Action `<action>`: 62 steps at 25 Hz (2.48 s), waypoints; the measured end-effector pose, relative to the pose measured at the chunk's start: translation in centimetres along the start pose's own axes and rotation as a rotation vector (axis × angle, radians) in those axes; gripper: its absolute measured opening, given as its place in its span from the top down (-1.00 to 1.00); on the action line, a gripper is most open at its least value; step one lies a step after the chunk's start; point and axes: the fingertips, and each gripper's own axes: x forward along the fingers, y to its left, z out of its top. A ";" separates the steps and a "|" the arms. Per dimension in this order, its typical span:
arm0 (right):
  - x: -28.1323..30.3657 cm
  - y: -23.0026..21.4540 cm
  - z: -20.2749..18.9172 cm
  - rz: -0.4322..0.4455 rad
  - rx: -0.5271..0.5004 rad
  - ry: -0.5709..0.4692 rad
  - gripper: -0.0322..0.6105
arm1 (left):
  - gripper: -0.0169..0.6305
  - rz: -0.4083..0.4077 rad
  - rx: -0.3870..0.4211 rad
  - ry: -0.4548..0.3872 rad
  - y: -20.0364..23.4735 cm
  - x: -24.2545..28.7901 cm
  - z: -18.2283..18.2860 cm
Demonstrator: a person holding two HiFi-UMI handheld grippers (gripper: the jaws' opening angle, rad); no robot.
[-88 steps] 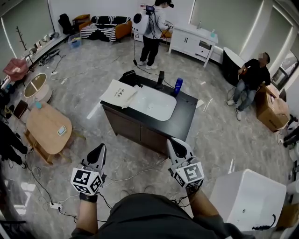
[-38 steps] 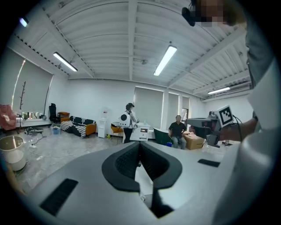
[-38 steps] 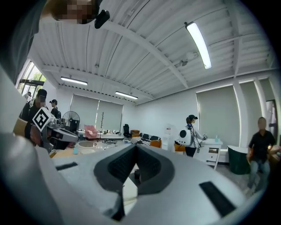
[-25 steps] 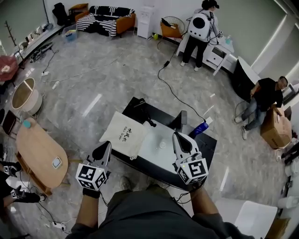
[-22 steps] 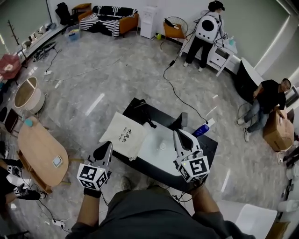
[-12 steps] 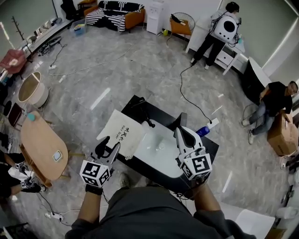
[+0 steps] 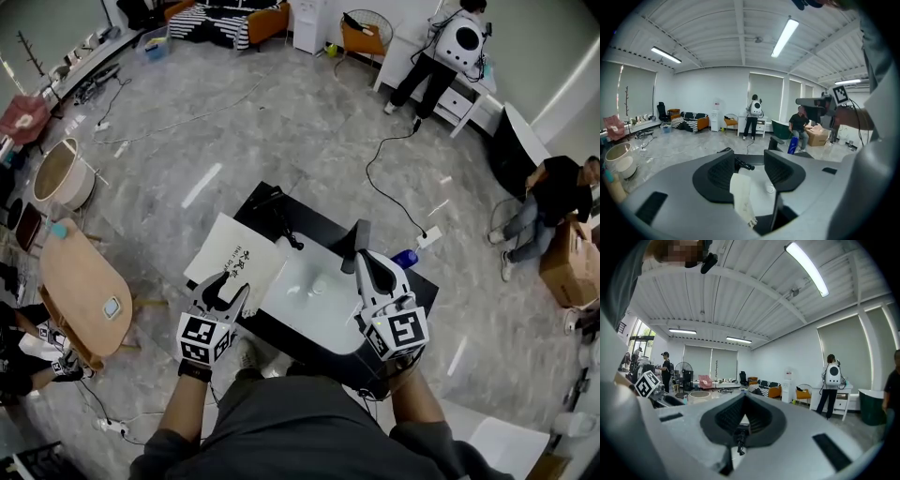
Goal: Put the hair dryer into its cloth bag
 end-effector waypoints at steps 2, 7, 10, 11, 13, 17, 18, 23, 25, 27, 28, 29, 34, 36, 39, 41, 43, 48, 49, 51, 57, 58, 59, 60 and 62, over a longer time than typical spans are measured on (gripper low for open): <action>-0.1 -0.5 -0.3 -0.005 0.003 0.004 0.90 | 0.32 -0.006 0.011 0.040 -0.2 1.4 -1.5; -0.6 -1.7 -0.7 -0.024 0.008 0.015 0.90 | 0.32 -0.026 0.036 0.144 -0.6 4.6 -5.4; -0.9 -2.2 -0.9 -0.032 0.005 0.020 0.90 | 0.32 -0.037 0.054 0.201 -0.8 6.3 -7.6; -1.0 -2.4 -0.9 -0.036 0.005 0.021 0.90 | 0.32 -0.040 0.062 0.219 -0.8 6.8 -8.3; -1.2 -2.8 -0.9 -0.040 0.002 0.024 0.90 | 0.31 -0.044 0.078 0.258 -0.8 7.9 -9.7; -1.3 -3.6 -1.0 -0.052 -0.003 0.037 0.90 | 0.31 -0.046 0.108 0.334 -0.5 9.7 -12.7; -1.4 -3.9 -1.2 -0.055 -0.002 0.039 0.90 | 0.30 -0.047 0.116 0.351 -0.5 10.1 -13.3; -1.7 -4.8 -1.8 -0.070 0.007 0.057 0.90 | 0.29 -0.045 0.148 0.444 -0.2 11.5 -16.3; -1.7 -5.0 -2.0 -0.071 0.000 0.064 0.90 | 0.28 -0.040 0.170 0.484 0.0 12.0 -17.8; -1.7 -5.3 -2.2 -0.073 0.000 0.069 0.90 | 0.28 -0.035 0.189 0.521 0.1 12.5 -19.1; -1.7 -5.4 -2.2 -0.075 0.000 0.072 0.90 | 0.27 -0.035 0.196 0.537 0.2 12.7 -19.6; -1.7 -5.6 -2.3 -0.076 0.000 0.076 0.90 | 0.27 -0.034 0.202 0.554 0.2 13.0 -20.2; -1.7 -6.4 -2.6 -0.086 -0.001 0.091 0.90 | 0.26 -0.022 0.243 0.638 0.9 13.8 -22.7; -1.6 -6.6 -2.7 -0.088 -0.001 0.097 0.90 | 0.27 -0.016 0.244 0.662 1.2 14.0 -23.4; -1.4 -6.6 -2.7 -0.086 -0.004 0.102 0.90 | 0.36 -0.009 0.241 0.676 1.6 14.2 -24.1; -1.2 -6.4 -2.7 -0.082 -0.006 0.103 0.90 | 0.60 0.007 0.245 0.673 2.0 14.2 -24.1; -0.9 -6.2 -2.6 -0.077 -0.007 0.103 0.90 | 0.80 0.021 0.240 0.666 2.5 14.2 -24.0; 0.3 -5.4 -2.6 -0.052 -0.010 0.101 0.90 | 0.87 0.013 0.218 0.664 2.6 14.2 -24.0; 0.6 -5.1 -2.5 -0.044 -0.008 0.100 0.90 | 0.87 0.012 0.213 0.662 2.6 14.2 -23.9; 1.3 -4.6 -2.5 -0.028 -0.003 0.095 0.90 | 0.87 0.012 0.203 0.658 2.6 14.1 -23.9; 3.2 -3.5 -1.3 0.027 0.059 0.042 0.53 | 0.87 0.021 0.180 0.644 2.5 14.0 -23.7; 3.4 -3.3 -1.1 0.039 0.066 0.036 0.40 | 0.87 0.022 0.176 0.642 2.5 14.0 -23.6; 3.6 -3.1 -0.9 0.049 0.067 0.033 0.27 | 0.87 0.021 0.173 0.640 2.5 14.0 -23.6; 3.8 -2.9 -0.7 0.059 0.064 0.031 0.15 | 0.87 0.021 0.171 0.638 2.4 13.9 -23.6; 4.2 -2.5 -0.7 0.072 0.056 0.032 0.14 | 0.87 0.020 0.168 0.635 2.5 13.8 -23.5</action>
